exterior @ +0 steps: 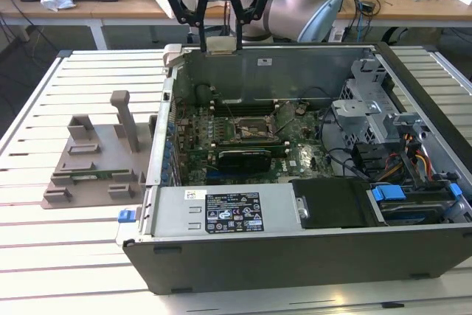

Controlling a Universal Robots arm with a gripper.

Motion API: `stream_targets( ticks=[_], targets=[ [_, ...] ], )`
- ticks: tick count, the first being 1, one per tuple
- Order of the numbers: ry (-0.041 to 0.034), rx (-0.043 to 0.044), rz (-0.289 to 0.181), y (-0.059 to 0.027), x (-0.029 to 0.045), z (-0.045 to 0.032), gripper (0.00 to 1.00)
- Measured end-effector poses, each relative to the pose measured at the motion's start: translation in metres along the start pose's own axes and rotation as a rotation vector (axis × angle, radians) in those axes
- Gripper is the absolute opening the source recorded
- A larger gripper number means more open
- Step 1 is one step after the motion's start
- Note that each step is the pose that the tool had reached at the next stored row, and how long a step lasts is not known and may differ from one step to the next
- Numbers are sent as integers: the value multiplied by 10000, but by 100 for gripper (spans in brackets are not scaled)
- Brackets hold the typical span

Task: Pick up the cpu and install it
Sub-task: 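Pick up the cpu and move it towards the insertion slot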

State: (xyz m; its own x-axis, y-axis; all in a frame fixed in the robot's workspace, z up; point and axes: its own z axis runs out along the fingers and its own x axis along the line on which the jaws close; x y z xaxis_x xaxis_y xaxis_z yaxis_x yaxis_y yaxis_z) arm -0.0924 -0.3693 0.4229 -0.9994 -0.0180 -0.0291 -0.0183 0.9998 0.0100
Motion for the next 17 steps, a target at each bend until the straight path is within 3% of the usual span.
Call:
stream_targets(
  ticks=[4, 8, 17],
  targets=[
    [3, 17, 0, 14, -80, 31, 54],
    [10, 28, 0, 26, -111, 70, 54],
    [37, 89, -3, 108, -289, 271, 54]
  ],
)
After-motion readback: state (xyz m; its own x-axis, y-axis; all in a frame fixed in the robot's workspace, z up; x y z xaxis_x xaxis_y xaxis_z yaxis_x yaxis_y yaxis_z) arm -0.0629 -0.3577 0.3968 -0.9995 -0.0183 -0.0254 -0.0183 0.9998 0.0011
